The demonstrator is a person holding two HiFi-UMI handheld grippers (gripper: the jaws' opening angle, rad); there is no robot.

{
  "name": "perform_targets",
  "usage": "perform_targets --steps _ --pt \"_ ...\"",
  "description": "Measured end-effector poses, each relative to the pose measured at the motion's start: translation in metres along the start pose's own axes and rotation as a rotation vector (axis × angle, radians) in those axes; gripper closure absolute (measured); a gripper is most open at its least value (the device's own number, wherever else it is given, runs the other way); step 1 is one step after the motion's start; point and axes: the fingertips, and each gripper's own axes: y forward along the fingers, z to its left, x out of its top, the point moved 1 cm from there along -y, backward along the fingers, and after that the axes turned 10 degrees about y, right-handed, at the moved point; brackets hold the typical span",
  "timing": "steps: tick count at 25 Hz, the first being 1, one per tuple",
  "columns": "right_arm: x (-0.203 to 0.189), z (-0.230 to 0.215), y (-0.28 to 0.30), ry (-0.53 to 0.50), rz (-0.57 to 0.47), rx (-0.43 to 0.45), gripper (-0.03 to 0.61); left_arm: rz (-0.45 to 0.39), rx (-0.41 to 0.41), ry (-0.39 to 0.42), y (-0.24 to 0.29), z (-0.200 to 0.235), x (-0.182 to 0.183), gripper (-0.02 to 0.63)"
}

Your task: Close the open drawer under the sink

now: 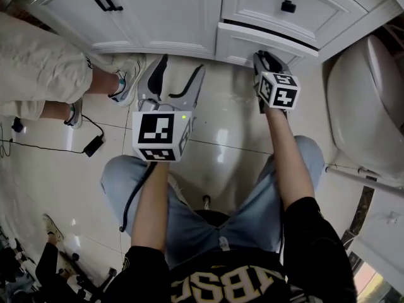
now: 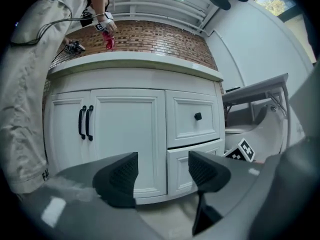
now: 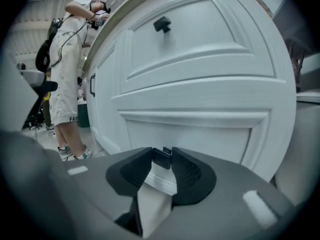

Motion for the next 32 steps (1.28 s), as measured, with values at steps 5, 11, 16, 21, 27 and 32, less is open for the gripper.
perform_targets --steps 5,11,16,21,27,32 --pt "0.015 -0.009 0.014 0.017 -0.072 0.027 0.46 -0.044 -0.008 -0.097 0.026 0.001 0.012 0.293" --pt "0.016 -0.008 0.012 0.019 -0.039 0.055 0.459 -0.025 -0.063 -0.045 0.041 -0.015 0.003 0.293" --pt "0.028 0.011 -0.027 -0.012 -0.057 0.046 0.442 -0.002 -0.026 -0.073 0.03 -0.015 0.002 0.293" --pt "0.067 0.042 -0.094 -0.154 -0.172 0.062 0.441 -0.062 -0.048 -0.036 0.01 -0.037 0.029 0.294" --pt "0.106 0.066 -0.181 -0.289 -0.339 0.034 0.408 -0.078 -0.05 -0.004 -0.019 -0.058 0.04 0.295" --pt "0.12 0.073 -0.233 -0.207 -0.455 0.011 0.245 -0.131 -0.04 0.007 -0.047 -0.077 0.058 0.295"
